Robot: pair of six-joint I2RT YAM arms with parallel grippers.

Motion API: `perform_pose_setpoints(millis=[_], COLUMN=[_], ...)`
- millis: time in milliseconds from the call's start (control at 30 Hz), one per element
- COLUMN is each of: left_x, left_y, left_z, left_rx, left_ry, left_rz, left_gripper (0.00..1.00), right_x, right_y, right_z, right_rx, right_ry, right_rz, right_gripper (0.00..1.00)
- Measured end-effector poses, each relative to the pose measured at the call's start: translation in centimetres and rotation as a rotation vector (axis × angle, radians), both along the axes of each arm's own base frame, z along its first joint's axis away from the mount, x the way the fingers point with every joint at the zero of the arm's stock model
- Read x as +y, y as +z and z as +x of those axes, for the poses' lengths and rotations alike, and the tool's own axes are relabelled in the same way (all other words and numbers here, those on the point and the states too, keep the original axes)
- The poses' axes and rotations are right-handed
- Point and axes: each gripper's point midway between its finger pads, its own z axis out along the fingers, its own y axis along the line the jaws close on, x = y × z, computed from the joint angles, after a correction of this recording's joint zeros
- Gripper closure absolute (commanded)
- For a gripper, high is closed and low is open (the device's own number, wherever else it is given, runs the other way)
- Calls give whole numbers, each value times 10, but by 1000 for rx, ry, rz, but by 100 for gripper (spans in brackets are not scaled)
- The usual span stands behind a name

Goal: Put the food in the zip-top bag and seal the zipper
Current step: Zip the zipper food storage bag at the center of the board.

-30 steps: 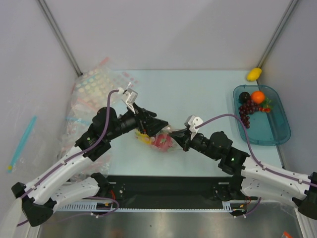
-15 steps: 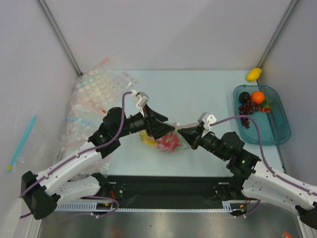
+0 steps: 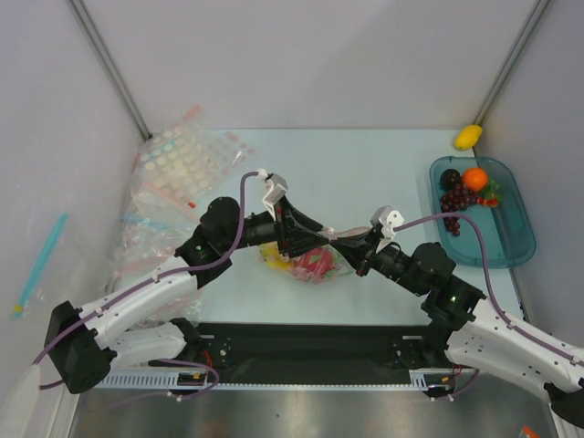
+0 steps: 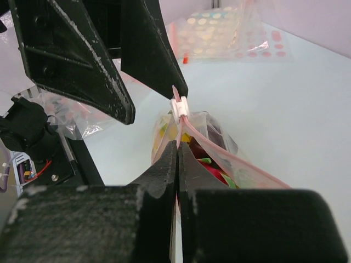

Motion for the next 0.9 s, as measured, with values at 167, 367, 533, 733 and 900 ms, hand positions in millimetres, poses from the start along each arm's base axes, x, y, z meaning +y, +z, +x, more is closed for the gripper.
perform_pose_setpoints(millis=[167, 367, 533, 733, 900], left_x=[-4, -9, -10, -10, -10], left_y=[-5, -19, -21, -22, -28], left_z=[0, 5, 5, 7, 13], left_rx=[-21, -13, -18, -16, -13], left_ry=[-10, -6, -6, -1, 28], left_rz=[15, 48, 55, 59, 79], left_gripper=[61, 47, 54, 67, 100], right_x=[-1, -3, -5, -7, -6], right_y=[0, 1, 2, 4, 4], right_z=[1, 3, 4, 3, 2], right_rx=[10, 14, 17, 21, 23], right_ry=[1, -8, -15, -13, -3], right_rz=[8, 11, 21, 32, 33], right_gripper=[100, 100, 100, 100, 100])
